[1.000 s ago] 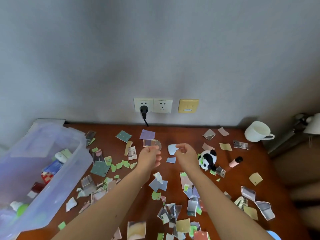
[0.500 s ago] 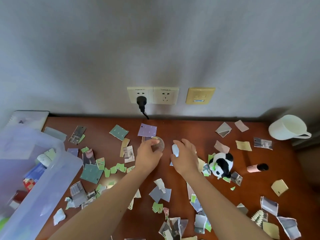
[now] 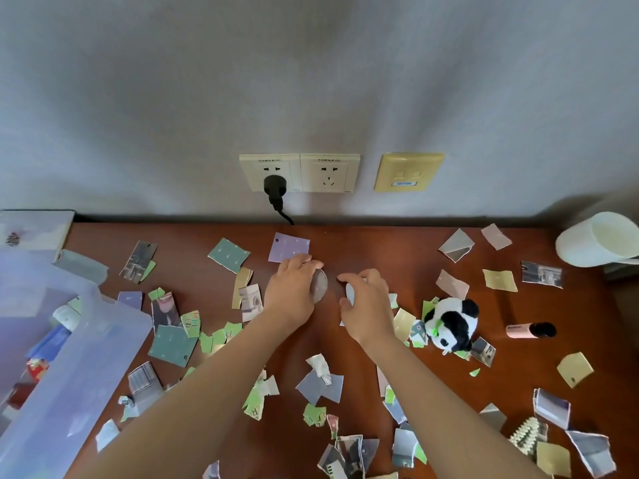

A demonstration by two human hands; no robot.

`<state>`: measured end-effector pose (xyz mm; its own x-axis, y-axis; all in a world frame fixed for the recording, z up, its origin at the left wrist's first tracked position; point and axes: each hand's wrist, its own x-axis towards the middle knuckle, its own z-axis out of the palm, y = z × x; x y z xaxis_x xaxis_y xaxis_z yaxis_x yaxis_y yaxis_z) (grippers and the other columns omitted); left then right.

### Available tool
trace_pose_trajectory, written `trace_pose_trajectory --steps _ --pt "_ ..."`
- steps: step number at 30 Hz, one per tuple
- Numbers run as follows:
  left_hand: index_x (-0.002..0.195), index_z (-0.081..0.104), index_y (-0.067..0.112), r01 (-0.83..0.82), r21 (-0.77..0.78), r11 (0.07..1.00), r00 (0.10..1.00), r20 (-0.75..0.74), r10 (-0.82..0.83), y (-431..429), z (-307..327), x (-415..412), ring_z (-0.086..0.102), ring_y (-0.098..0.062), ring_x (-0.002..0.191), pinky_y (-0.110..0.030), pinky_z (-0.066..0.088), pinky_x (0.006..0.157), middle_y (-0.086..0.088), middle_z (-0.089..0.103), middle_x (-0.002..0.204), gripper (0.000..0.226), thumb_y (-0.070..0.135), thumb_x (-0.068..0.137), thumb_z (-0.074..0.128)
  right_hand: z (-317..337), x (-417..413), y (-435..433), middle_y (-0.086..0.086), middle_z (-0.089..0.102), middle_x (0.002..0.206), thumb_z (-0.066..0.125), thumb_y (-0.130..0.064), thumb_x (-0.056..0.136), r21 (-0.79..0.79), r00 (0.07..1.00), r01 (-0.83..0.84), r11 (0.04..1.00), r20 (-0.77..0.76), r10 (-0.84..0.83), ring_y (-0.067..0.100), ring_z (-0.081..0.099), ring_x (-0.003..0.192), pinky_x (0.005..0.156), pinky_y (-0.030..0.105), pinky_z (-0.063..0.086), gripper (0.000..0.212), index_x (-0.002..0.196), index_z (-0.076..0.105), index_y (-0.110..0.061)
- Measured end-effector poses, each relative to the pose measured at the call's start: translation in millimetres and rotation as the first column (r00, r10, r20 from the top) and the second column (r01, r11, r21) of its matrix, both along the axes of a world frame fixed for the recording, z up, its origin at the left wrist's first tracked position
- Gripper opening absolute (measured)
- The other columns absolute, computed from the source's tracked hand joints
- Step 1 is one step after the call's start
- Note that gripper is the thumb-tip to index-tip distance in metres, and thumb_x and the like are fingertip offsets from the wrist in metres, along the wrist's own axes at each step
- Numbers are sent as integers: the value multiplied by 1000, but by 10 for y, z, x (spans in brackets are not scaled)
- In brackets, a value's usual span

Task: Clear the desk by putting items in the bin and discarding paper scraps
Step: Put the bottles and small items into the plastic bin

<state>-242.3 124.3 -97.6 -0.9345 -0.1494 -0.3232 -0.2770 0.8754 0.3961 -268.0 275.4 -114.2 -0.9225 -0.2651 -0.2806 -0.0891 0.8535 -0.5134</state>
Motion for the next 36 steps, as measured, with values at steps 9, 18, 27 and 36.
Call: trace_pose_trajectory --steps 9,18,27,36 --pt "145 31 24 178 -207 962 977 150 -149 2 43 -80 35 -26 128 -35 43 96 -6 33 140 79 26 78 73 13 10 -18 -2 44 124 63 -14 89 6 1000 6 1000 19 -6 18 41 116 86 34 52 39 124 59 -30" --pt "110 52 24 133 -347 928 991 54 -121 83 64 -1 59 -16 99 -31 29 91 7 64 106 54 49 68 75 71 18 -64 2 45 125 61 -11 90 79 1000 -22 997 16 21 22 48 114 83 34 53 46 132 52 -27" --pt "97 55 21 -125 31 992 982 -136 128 187 345 243 56 -18 86 -33 33 94 1 65 85 11 30 93 51 326 212 31 -4 60 110 72 -26 81 -100 986 147 984 95 -138 18 58 92 75 32 49 30 107 57 -27" --pt "109 50 16 -442 588 677 785 -112 610 189 1054 828 60 -2 81 -12 44 56 6 62 96 14 19 95 51 1052 636 -112 -12 61 79 70 -34 85 -491 964 266 830 118 -239 6 55 77 61 21 41 17 78 63 -20"
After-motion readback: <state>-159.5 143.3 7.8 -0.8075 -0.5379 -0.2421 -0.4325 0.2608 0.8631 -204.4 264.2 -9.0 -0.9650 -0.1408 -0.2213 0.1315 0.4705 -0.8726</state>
